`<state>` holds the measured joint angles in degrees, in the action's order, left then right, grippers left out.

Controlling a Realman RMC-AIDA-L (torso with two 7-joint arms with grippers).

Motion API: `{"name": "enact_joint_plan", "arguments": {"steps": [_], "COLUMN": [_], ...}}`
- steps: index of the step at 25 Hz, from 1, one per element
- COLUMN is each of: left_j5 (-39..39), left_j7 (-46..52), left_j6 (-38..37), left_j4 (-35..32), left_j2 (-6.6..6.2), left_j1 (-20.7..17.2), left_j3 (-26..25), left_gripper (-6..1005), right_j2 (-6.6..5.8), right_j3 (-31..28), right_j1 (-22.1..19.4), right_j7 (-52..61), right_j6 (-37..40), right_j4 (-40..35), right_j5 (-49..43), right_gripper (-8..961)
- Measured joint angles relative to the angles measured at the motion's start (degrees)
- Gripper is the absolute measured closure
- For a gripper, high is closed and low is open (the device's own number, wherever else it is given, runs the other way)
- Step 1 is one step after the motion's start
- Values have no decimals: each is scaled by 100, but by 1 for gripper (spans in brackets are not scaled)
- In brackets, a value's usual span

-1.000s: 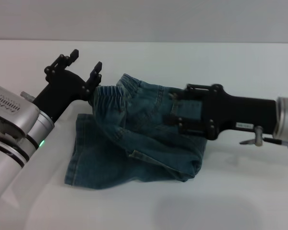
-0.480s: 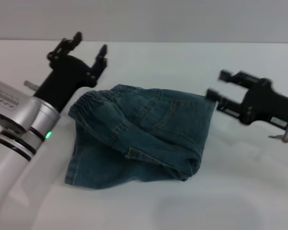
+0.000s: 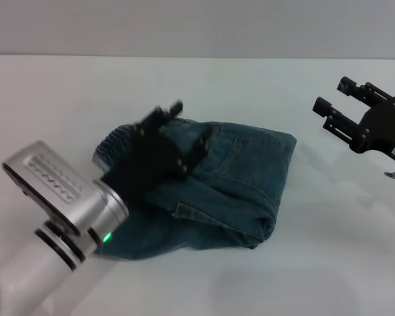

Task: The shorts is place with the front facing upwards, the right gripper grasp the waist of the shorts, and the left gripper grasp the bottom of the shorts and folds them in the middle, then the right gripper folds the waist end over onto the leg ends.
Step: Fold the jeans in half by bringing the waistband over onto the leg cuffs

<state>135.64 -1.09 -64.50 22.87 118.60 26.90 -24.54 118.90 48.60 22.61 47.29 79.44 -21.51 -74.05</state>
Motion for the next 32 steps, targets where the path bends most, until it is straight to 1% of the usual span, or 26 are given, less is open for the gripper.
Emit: {"name": "enact_joint_plan", "arguments": {"steps": [4, 10, 18, 21, 24, 26, 28, 30, 32], "left_j5": [2, 6, 93, 121, 128, 133, 134, 134, 131], "left_j7": [3, 22, 2, -2, -40, -67, -139, -140, -142], "left_j6": [372, 373, 118, -149, -702, -836, -1282, -1369, -1398], "left_j4": [18, 55, 107, 70, 39, 39, 33, 30, 24], "left_j2": [3, -15, -43, -43, -46, -47, -50, -49, -44], "left_j1": [-194, -605, -1128, -1224, -1208, -1177, -933, -855, -790], "left_j3": [36, 70, 103, 105, 85, 71, -131, -259, -523], "left_gripper": [382, 383, 383, 383, 382, 382, 382, 382, 383], "right_j2": [-7, -7, -7, -7, -7, -7, -10, -28, -45], "right_j3": [-3, 14, -5, -8, -5, 23, 61, 140, 315], "right_j1": [21, 90, 189, 235, 311, 395, 521, 667, 805], "right_j7": [-9, -117, -147, -147, -92, -2, 129, 344, 671], "right_j6": [-2, -161, -339, -376, -374, -355, -340, -333, -369], "right_j4": [3, 6, 16, 16, 6, -18, -50, -61, -150], "right_j5": [2, 2, 11, 17, 22, 23, 7, -30, -98], "right_gripper": [352, 351, 351, 351, 351, 351, 351, 351, 351]}}
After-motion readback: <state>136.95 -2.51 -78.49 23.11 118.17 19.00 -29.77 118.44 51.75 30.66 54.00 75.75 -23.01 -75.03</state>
